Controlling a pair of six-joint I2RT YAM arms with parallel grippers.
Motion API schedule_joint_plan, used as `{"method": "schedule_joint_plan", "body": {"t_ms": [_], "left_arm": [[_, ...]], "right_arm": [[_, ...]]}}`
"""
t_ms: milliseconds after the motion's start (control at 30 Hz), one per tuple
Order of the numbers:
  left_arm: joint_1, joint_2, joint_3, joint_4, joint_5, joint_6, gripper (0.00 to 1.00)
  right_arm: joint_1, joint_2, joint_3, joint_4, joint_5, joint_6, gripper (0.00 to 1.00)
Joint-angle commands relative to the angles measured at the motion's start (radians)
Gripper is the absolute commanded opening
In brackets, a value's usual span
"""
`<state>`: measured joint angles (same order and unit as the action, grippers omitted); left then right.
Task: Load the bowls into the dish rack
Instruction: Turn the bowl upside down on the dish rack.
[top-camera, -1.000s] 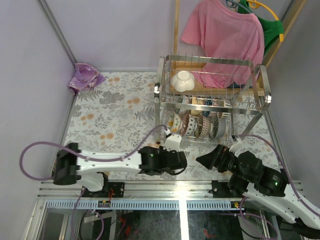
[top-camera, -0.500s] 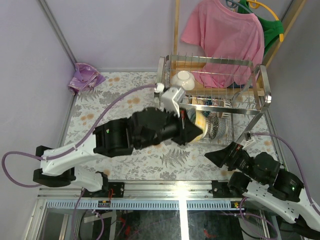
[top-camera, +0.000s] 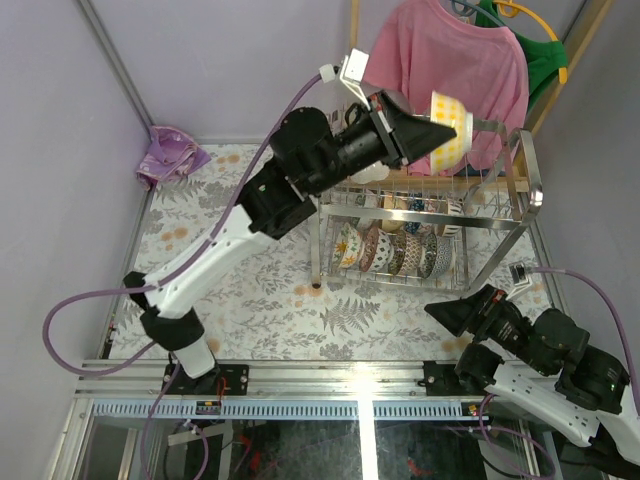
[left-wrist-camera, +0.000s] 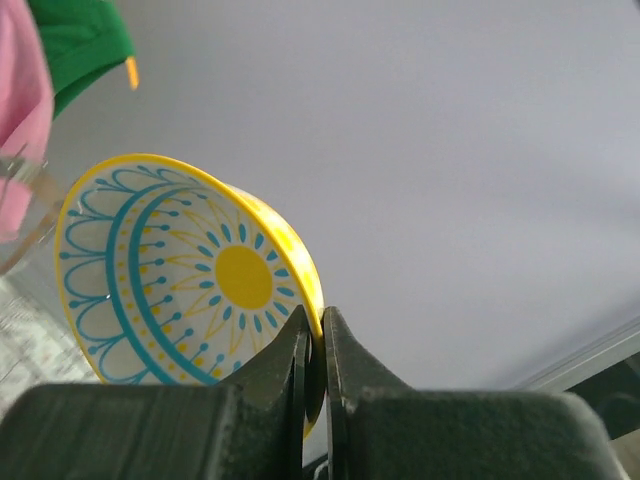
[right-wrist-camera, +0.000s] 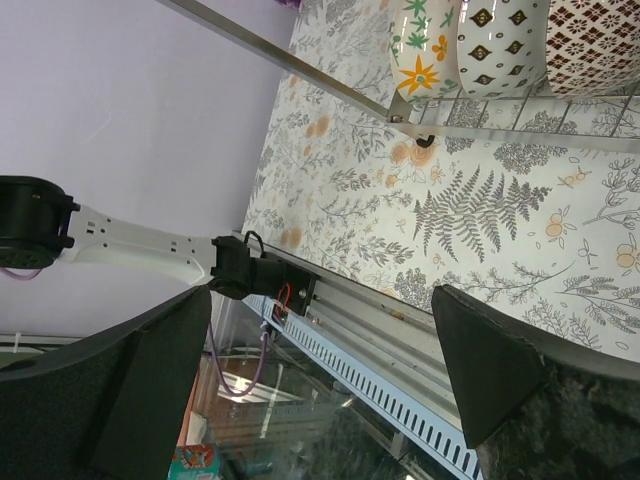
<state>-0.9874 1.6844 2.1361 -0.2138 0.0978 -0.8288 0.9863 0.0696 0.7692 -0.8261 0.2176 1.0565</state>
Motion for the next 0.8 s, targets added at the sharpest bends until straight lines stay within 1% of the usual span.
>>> {"method": "schedule_joint_plan", "body": {"t_ms": [0, 33, 67, 100, 200, 300, 367, 467, 667, 767], "left_arm": [[0.057, 0.078, -0.015, 0.409, 0.242, -0.221, 0.00], [0.068, 0.101, -0.031, 0.478, 0.251, -0.275, 0.00], [0.077, 0.123, -0.055, 0.590, 0.250, -0.324, 0.00], [0.082, 0.141, -0.070, 0.654, 0.244, -0.364, 0.00], [0.087, 0.203, -0.080, 0.741, 0.201, -0.423, 0.00], [0.091, 0.268, -0.125, 0.916, 0.166, -0.529, 0.00], [0.091, 0.302, -0.138, 0.977, 0.138, -0.568, 0.00], [0.086, 0.327, -0.176, 1.015, 0.085, -0.593, 0.00], [0.091, 0.328, -0.233, 1.012, 0.016, -0.606, 0.00], [0.089, 0.319, -0.214, 0.885, 0.003, -0.606, 0.00]], "right_arm": [[0.006, -0.010, 0.022, 0.013, 0.012, -0.010, 1.00], [0.005, -0.014, 0.019, 0.014, 0.009, -0.008, 0.99], [0.005, -0.019, 0.015, 0.010, 0.010, -0.005, 0.99], [0.005, -0.024, 0.011, 0.010, 0.011, -0.003, 0.99], [0.005, -0.040, 0.002, 0.012, 0.011, 0.006, 0.99], [0.005, -0.048, -0.002, 0.006, 0.011, 0.006, 0.99], [0.006, -0.052, -0.006, 0.005, 0.012, 0.009, 0.99], [0.005, -0.058, -0.010, 0.001, 0.012, 0.010, 0.99], [0.005, -0.070, -0.001, -0.027, 0.017, 0.012, 1.00], [0.005, -0.070, 0.009, -0.035, 0.019, 0.011, 1.00]]}}
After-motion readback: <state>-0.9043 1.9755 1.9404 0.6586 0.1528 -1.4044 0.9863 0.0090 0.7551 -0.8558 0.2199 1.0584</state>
